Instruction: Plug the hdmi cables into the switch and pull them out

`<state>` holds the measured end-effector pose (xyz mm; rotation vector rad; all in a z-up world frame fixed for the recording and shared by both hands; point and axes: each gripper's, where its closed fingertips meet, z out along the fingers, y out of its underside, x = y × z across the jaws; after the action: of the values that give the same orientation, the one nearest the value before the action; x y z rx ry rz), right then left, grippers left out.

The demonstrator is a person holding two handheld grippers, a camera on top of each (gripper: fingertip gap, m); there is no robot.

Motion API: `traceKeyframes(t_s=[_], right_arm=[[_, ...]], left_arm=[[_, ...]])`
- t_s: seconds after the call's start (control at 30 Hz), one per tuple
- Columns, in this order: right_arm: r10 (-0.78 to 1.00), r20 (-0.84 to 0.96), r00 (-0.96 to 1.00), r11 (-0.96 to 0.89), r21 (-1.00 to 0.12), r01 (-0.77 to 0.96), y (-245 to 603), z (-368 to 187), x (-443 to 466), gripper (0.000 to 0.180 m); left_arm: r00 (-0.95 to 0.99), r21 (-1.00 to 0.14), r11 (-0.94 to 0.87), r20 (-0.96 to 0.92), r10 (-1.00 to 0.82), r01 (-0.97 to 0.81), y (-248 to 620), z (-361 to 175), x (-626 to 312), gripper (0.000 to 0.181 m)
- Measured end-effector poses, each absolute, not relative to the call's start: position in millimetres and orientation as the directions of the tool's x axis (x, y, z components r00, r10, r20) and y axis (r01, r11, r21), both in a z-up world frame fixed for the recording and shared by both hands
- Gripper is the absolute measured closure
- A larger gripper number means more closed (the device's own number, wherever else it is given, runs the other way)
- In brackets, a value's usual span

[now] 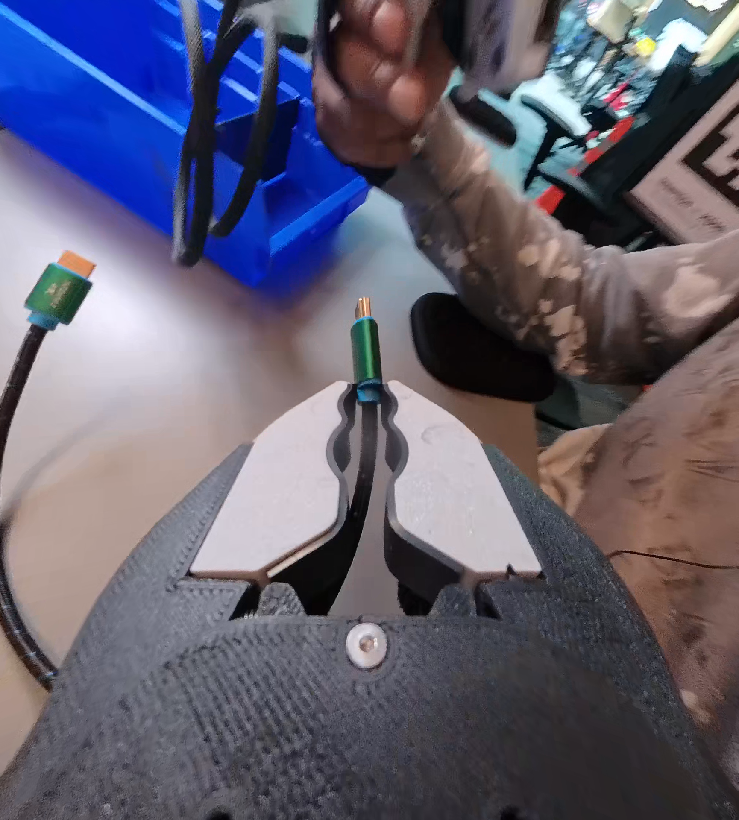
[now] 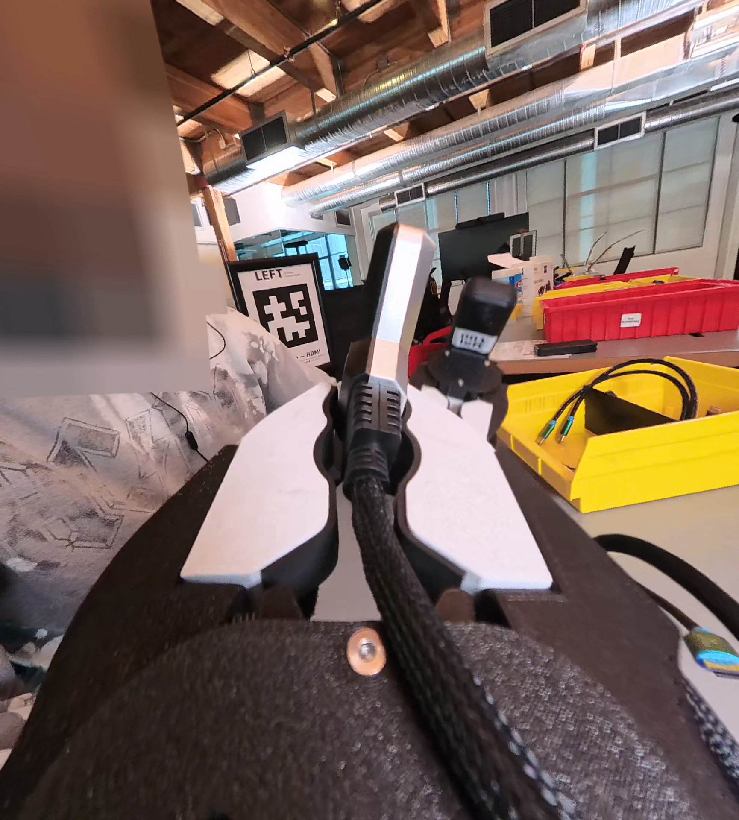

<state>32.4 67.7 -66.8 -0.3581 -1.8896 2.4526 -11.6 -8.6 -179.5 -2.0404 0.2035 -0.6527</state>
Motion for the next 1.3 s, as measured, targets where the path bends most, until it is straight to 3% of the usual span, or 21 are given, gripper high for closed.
traceKeyframes(t_s=[0.2, 0.47, 1.3], right_arm=[[0.263, -0.184, -0.947, -0.075, -0.983, 0.17, 51.8, -92.9, 17.2, 0.157], [0.401, -0.167, -0.901, 0.057, -0.977, 0.206, 65.6, -104.6, 13.3, 0.157], [0.404, -0.251, -0.88, 0.087, -0.947, 0.31, 58.4, -131.9, -0.8, 0.157]], left_arm=[[0.717, -0.828, -0.557, 0.427, -0.551, 0.064, -2.4, -132.1, 5.9, 0.17], [0.738, -0.781, -0.614, 0.349, -0.578, -0.111, 21.3, -134.3, 6.4, 0.17], [0.766, -0.74, -0.66, 0.347, -0.542, -0.131, 15.4, -167.5, -9.4, 0.17]])
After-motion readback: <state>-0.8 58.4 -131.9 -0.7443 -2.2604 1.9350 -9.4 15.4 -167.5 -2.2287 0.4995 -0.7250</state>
